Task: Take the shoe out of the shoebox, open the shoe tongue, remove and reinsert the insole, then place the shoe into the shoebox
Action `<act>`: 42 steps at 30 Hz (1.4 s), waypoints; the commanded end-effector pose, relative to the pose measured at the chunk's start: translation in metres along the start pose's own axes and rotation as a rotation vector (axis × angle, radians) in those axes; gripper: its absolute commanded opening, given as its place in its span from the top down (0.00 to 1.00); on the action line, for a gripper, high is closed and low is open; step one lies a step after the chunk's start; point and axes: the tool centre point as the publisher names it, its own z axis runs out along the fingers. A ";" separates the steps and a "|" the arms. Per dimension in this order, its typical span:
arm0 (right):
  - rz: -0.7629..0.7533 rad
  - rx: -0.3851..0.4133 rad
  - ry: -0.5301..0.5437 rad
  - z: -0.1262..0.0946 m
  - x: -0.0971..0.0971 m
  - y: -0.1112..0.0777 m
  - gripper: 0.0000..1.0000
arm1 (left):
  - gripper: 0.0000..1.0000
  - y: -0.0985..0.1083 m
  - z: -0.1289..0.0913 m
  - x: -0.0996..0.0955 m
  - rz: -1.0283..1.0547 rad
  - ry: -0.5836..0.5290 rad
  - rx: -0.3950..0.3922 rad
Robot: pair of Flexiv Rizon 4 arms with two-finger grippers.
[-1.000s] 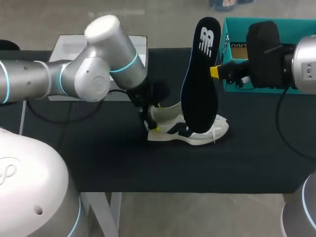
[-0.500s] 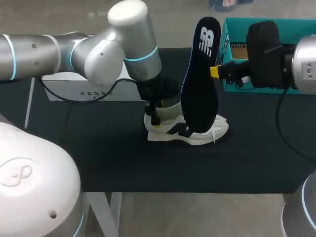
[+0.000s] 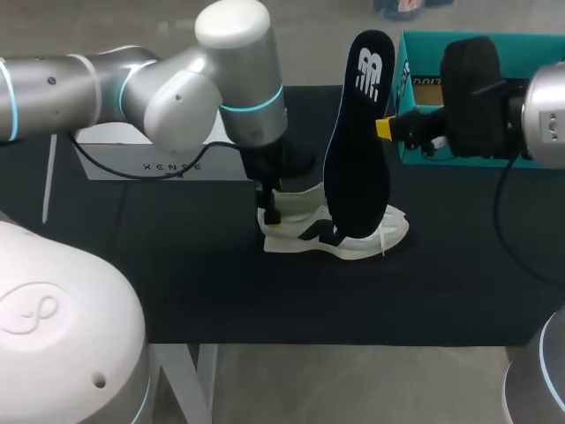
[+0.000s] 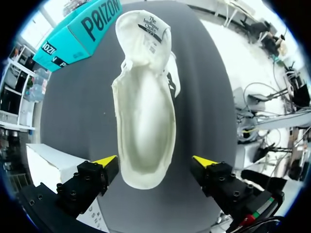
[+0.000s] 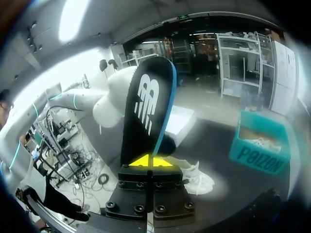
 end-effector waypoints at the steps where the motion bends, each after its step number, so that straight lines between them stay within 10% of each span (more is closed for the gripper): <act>1: 0.001 -0.002 0.002 0.003 -0.001 0.000 1.00 | 0.00 0.002 -0.006 0.005 -0.001 -0.014 -0.005; 17: 0.001 -0.002 0.002 0.003 -0.001 0.000 1.00 | 0.00 -0.034 -0.023 -0.043 -0.018 -0.091 -0.012; 33: 0.001 -0.002 0.002 0.003 -0.001 0.000 1.00 | 0.02 -0.088 0.042 -0.073 -0.032 -0.045 0.031; 40: 0.001 -0.002 0.002 0.003 -0.001 0.000 1.00 | 0.97 -0.103 0.057 -0.065 0.002 -0.012 0.055; 42: 0.001 -0.002 0.002 0.003 -0.001 0.000 1.00 | 1.00 -0.105 0.059 -0.059 0.015 0.000 0.064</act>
